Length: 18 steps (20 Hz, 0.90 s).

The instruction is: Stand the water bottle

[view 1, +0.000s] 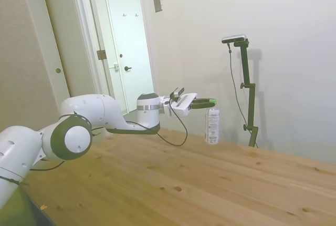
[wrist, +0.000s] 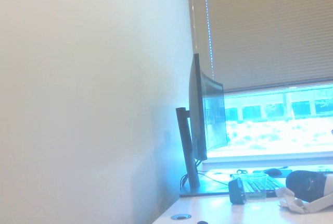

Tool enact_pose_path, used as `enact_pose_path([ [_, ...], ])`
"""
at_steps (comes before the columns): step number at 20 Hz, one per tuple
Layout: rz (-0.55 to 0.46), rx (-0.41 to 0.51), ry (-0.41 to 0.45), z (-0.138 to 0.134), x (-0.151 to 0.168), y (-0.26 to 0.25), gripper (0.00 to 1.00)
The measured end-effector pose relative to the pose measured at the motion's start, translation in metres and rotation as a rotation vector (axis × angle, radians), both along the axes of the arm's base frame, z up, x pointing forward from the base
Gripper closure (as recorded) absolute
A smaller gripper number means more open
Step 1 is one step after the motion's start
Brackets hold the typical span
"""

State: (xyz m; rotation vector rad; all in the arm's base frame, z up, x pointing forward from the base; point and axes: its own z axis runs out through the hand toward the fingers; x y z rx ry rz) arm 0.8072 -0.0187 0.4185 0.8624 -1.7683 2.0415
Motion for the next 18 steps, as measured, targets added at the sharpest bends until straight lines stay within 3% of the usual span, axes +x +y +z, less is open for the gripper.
enact_pose_path([
  [8, 0.026, -0.014, 0.029, -0.031, 0.007, 0.009, 1.0],
  [18, 0.026, -0.014, 0.048, -0.047, 0.007, 0.014, 1.0],
])
